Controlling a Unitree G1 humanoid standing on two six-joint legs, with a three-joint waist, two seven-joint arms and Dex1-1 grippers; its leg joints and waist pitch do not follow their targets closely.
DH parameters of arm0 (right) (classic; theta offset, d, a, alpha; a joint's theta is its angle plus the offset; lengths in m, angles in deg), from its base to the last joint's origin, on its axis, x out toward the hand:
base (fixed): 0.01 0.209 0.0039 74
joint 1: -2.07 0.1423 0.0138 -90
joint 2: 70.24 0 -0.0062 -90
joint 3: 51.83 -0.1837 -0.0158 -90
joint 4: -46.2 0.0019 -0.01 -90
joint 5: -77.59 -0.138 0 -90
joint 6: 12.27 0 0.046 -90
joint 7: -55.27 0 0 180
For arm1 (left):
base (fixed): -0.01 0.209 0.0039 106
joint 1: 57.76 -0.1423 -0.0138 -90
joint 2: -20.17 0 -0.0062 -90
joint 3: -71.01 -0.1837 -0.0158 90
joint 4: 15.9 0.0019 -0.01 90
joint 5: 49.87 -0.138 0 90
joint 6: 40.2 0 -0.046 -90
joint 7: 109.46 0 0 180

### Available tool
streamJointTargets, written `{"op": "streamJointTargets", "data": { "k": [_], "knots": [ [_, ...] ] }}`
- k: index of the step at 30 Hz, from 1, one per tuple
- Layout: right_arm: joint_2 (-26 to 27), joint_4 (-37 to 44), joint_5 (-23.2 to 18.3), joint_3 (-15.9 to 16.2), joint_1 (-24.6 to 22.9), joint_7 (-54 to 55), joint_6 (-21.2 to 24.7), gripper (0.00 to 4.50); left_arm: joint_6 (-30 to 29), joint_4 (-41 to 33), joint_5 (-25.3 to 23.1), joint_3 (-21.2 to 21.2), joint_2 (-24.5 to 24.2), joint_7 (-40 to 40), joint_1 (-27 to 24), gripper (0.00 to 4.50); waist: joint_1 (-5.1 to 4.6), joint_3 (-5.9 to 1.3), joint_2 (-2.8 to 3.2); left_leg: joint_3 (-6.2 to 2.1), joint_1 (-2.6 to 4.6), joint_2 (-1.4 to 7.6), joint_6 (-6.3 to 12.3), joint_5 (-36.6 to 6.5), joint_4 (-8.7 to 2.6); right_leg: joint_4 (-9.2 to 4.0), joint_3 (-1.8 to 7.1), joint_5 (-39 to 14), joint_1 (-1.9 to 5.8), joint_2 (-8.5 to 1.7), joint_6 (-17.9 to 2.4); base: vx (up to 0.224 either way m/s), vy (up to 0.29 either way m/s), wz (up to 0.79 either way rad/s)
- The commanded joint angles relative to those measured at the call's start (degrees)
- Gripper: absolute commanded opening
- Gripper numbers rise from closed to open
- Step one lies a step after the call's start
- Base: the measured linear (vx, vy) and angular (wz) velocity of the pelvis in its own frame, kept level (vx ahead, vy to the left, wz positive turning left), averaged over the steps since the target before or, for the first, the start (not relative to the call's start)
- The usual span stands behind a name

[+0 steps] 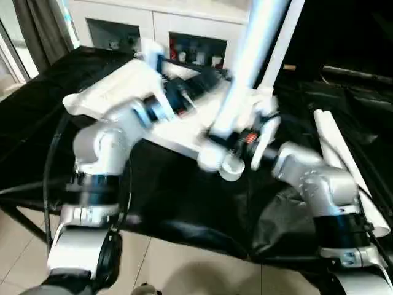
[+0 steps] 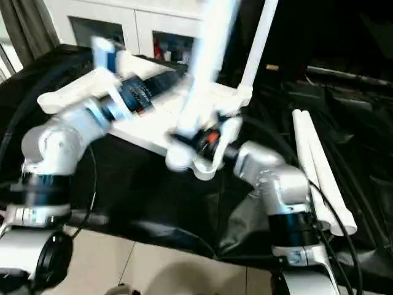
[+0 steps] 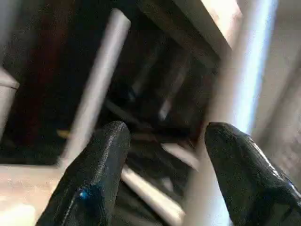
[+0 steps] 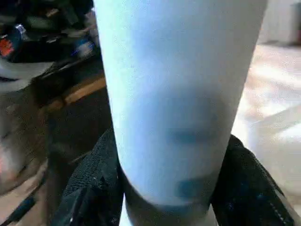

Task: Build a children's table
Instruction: Pick table leg

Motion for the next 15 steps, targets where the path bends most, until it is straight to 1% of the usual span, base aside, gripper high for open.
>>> {"op": "streamJointTargets", "data": {
  "k": [1,2,3,4,5,6,8,9,10,11,12,13,14,15],
  "knots": [
    [-0.57,-1.23,2.56,-2.70,-0.83,4.52,-3.38,1.93,3.02,3.77,-3.38,-2.26,-1.57,-0.56,0.84,3.03,0.00,-4.85,0.03,-0.32,0.58,1.54,-0.38,-4.28,-3.53,-3.74,2.85,-7.87,3.60,-4.34,-8.52,0.000,0.000,0.00],
    [-0.91,-1.88,3.91,-3.20,-1.03,6.01,-4.33,1.93,4.38,5.34,-6.87,-5.31,-2.78,-0.09,0.61,3.03,0.03,-4.91,0.19,-0.36,0.66,1.55,-0.55,-4.18,-3.56,-3.66,2.87,-7.99,3.59,-4.35,-8.26,0.000,0.000,0.00],
    [-1.17,-2.17,4.50,-3.30,-1.12,6.55,-4.62,1.93,5.57,5.88,-8.76,-7.10,-3.42,0.46,0.39,3.03,-0.11,-4.89,0.13,-0.34,0.73,1.53,-0.65,-4.33,-3.63,-3.73,2.92,-8.52,3.58,-4.21,-7.28,0.000,0.000,0.00],
    [-1.54,-2.58,5.32,-3.44,-1.24,7.31,-5.03,1.93,7.22,6.64,-11.40,-9.60,-4.31,1.22,0.09,3.03,0.02,-4.98,0.21,-0.46,0.82,1.67,-0.70,-3.91,-3.68,-3.74,2.93,-8.46,3.54,-4.31,-6.71,0.000,0.000,0.00],
    [-1.95,-2.93,6.06,-3.43,-1.35,7.86,-5.28,1.93,8.72,7.21,-13.57,-11.86,-5.04,2.16,-0.18,3.03,-0.10,-4.99,0.22,-0.42,0.74,1.69,-0.81,-3.83,-3.69,-3.60,2.97,-7.89,3.65,-4.34,-6.91,0.000,0.000,0.00],
    [-3.22,-4.13,7.95,-3.90,-1.82,9.83,-5.91,1.93,13.83,9.48,-20.68,-19.76,-7.36,6.05,-0.88,3.03,-0.08,-5.02,0.55,-0.54,0.84,1.80,-0.81,-3.58,-3.75,-3.75,2.99,-7.78,3.51,-4.26,-6.04,0.000,0.000,0.00],
    [-4.65,-4.67,9.08,-4.51,-2.62,11.17,-6.44,1.93,19.30,13.22,-27.75,-27.41,-9.06,10.59,-0.87,3.03,0.00,-4.94,0.46,-0.49,0.83,1.70,-0.77,-3.52,-3.79,-3.94,3.09,-7.34,3.56,-4.41,-6.30,0.000,0.000,0.00],
    [-5.53,-3.85,9.11,-4.85,-3.49,11.30,-6.45,1.93,23.56,17.22,-32.38,-31.54,-9.52,12.51,-0.03,3.03,-0.15,-5.07,1.11,-0.46,0.87,1.72,-1.23,-3.95,-3.75,-3.75,3.13,-6.35,3.67,-4.36,-6.36,0.000,0.000,0.00],
    [-5.66,-3.68,9.11,-4.88,-3.62,11.27,-6.43,1.93,24.09,17.83,-32.97,-32.02,-9.52,12.61,0.13,3.03,-0.26,-5.06,0.77,-0.45,0.81,1.65,-1.08,-4.05,-3.75,-3.85,3.11,-5.72,3.77,-4.29,-6.46,0.000,0.000,0.00],
    [-6.05,-3.15,9.29,-4.85,-4.04,11.23,-6.50,1.93,25.68,20.12,-34.57,-33.30,-9.27,12.51,0.88,3.03,-0.28,-5.11,0.61,-0.49,0.71,1.63,-1.20,-4.19,-3.73,-3.58,3.11,-5.08,4.00,-4.35,-6.82,0.000,0.000,0.00],
    [-6.69,-1.56,9.42,-5.03,-5.18,11.19,-6.10,1.93,29.22,25.69,-37.69,-35.84,-8.17,12.35,2.69,3.03,-0.32,-5.17,1.18,-0.46,0.70,1.53,-0.98,-4.42,-3.60,-3.61,3.13,-4.06,4.03,-4.47,-7.79,0.000,0.000,0.00],
    [-6.70,-1.55,9.42,-5.04,-5.19,11.19,-6.10,1.93,29.23,25.70,-37.70,-35.85,-8.17,12.35,2.69,3.03,-0.32,-5.17,1.18,-0.46,0.70,1.53,-0.98,-4.42,-3.60,-3.61,3.13,-4.06,4.03,-4.47,-7.79,0.000,0.000,0.00],
    [-6.75,-1.14,9.41,-5.16,-5.48,11.22,-5.93,1.93,30.27,27.19,-38.52,-36.48,-7.85,12.28,3.13,3.03,-0.43,-5.19,0.72,-0.52,0.56,1.58,-0.86,-5.02,-3.61,-3.54,3.08,-3.82,4.29,-4.56,-8.46,0.000,0.000,0.00],
    [-6.92,-0.41,9.54,-5.13,-6.04,11.29,-5.65,1.93,32.13,29.64,-40.59,-37.91,-7.51,10.94,3.79,3.03,-0.58,-5.13,1.14,-0.56,0.51,1.48,-0.53,-5.48,-3.56,-3.75,3.05,-4.52,4.26,-4.55,-8.80,0.000,0.000,0.00]
  ]
}}
